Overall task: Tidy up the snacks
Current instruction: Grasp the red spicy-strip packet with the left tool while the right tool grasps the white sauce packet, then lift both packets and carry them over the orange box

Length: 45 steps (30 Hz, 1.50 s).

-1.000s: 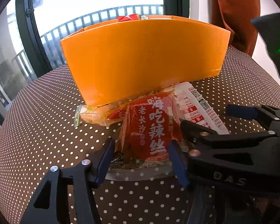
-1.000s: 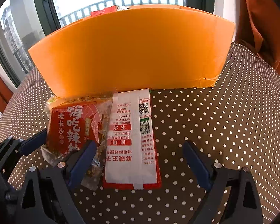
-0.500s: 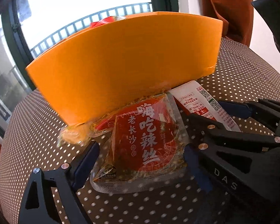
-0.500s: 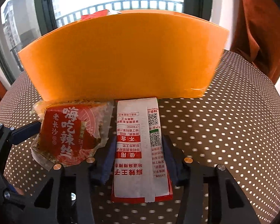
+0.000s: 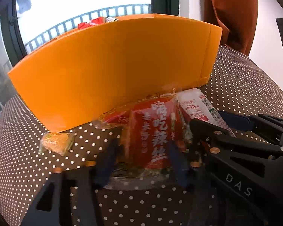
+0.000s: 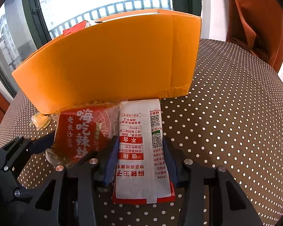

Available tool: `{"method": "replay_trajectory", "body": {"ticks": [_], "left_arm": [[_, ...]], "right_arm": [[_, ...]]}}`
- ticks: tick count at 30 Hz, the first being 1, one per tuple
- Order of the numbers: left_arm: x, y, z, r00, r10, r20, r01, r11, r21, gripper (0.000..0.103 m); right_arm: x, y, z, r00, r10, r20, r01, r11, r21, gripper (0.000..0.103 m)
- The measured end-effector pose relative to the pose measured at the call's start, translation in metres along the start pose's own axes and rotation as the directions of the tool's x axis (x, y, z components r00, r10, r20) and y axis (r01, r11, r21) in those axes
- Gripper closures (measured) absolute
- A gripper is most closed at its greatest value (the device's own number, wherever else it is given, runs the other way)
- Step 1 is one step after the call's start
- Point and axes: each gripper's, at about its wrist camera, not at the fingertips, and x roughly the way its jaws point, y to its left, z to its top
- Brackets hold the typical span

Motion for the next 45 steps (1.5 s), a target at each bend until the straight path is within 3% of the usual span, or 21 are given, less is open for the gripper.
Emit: {"method": "replay_trajectory", "body": {"ticks": [3, 6, 20, 31, 45], "left_arm": [[-0.003, -0.003, -0.003, 1.000, 0.007, 0.009, -0.007, 1.000, 0.006, 0.074], [-0.013, -0.007, -0.007, 0.999, 0.023, 0.024, -0.023, 1.000, 0.015, 0.079], [-0.074, -0.005, -0.050, 0.995, 0.028, 0.099, -0.028, 1.000, -0.004, 0.084], [-0.133, -0.007, -0.035, 0.977, 0.052, 0.206, -0.047, 0.998, -0.032, 0.084], [-0.188, 0.001, 0.001, 0.936, 0.089, 0.341, -0.072, 0.996, -0.060, 0.084]], "right_arm": [[-0.004, 0.001, -0.001, 1.000, -0.001, 0.008, 0.001, 1.000, -0.010, 0.057], [-0.010, 0.005, -0.004, 1.000, 0.003, 0.010, -0.003, 1.000, -0.016, 0.059], [-0.054, 0.006, -0.018, 0.998, 0.031, 0.054, -0.029, 0.999, -0.035, 0.060], [-0.108, 0.027, -0.013, 0.985, 0.035, 0.170, -0.024, 0.998, -0.066, 0.060], [-0.170, 0.037, 0.018, 0.944, 0.049, 0.325, -0.017, 0.995, -0.102, 0.060]]}}
